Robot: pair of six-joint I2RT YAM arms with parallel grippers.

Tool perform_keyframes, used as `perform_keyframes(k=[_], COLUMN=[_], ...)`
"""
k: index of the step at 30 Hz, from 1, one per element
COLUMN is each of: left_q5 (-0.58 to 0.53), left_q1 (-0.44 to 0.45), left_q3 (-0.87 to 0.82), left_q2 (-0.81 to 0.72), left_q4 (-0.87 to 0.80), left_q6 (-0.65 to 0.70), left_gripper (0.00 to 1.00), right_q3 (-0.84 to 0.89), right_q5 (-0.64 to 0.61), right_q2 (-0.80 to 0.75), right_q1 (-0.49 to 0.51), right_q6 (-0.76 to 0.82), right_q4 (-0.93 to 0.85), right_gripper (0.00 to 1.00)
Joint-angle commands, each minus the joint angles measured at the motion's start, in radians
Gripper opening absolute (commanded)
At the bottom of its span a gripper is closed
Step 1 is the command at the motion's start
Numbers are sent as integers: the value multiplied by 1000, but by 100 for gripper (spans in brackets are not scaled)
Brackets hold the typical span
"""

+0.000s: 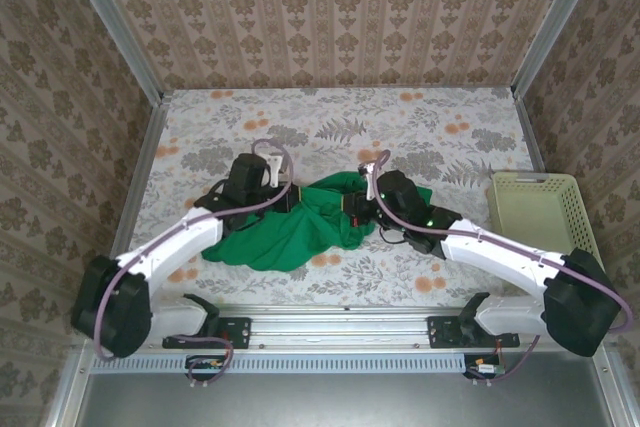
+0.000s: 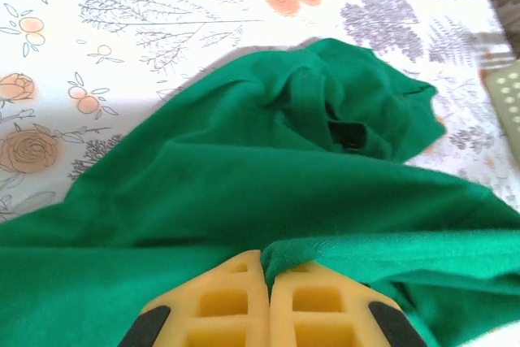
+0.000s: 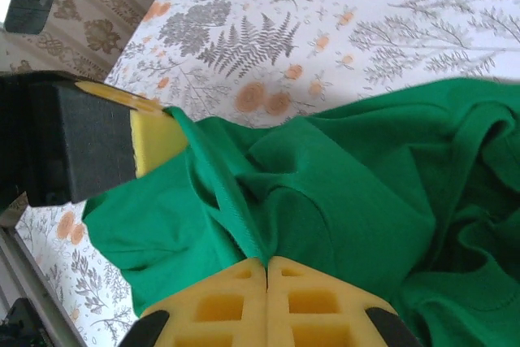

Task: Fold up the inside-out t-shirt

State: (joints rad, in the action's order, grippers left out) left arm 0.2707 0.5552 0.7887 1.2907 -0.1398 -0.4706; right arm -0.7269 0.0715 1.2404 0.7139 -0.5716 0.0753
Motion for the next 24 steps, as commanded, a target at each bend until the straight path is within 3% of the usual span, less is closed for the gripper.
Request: perform_keyframes(k=[1,10,14,18,24], left_q5=[-128,-274,-306,-224,-148], left_q1=[-18,10,93,189,194], left_q3=[80,101,127,165,195], left_q2=[75,42,-2,35,172], left_q4=[-141,-293,-315,-222,-67], left_q6=[48,13,-24,-85,-189], left_gripper=[2,29,37,39,38], right_q3=[2,-258,-366,-384,-332], right_q5=[81,147,134,117,155], right_q2=[58,406,512,526,494], right_q1=[-50,-145,-170,-180,-182], right_q6=[-66,-55,23,67,63], right_q4=[86,70,-22,-57,3], right_gripper=[0,0,0,0,0])
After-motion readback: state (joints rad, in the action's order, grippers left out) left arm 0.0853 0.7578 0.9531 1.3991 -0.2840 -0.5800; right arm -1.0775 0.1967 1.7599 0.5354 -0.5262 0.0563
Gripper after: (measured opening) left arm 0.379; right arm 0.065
